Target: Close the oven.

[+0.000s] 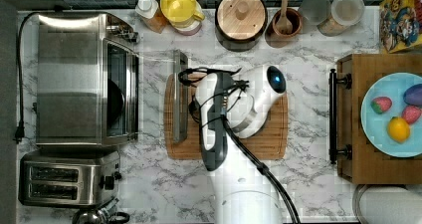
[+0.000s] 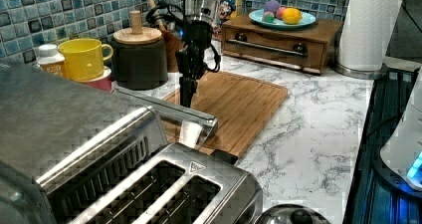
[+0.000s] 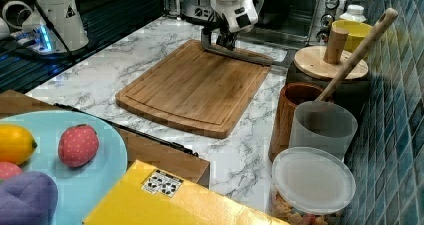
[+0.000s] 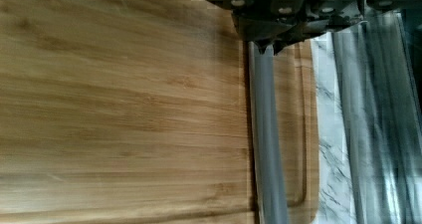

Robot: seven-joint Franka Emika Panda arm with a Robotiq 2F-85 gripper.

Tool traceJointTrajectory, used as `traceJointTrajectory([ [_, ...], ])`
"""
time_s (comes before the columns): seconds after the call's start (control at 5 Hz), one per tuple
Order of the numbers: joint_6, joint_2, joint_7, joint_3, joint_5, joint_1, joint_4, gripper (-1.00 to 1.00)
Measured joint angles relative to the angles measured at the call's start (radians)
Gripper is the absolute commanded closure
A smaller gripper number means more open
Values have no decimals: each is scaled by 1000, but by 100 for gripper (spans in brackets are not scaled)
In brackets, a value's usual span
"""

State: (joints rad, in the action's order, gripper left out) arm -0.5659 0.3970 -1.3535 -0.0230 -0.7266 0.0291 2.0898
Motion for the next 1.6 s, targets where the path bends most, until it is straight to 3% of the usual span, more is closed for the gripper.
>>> traceJointTrajectory([
  [0.4, -95, 18, 37, 16, -61, -17, 16, 100],
  [0.8, -74, 16, 67, 21, -76, -5, 12, 100],
  [1.0, -58, 17, 69, 34, -165, 12, 8, 100],
  [1.6, -47, 22, 69, 44, -153, 17, -4, 100],
])
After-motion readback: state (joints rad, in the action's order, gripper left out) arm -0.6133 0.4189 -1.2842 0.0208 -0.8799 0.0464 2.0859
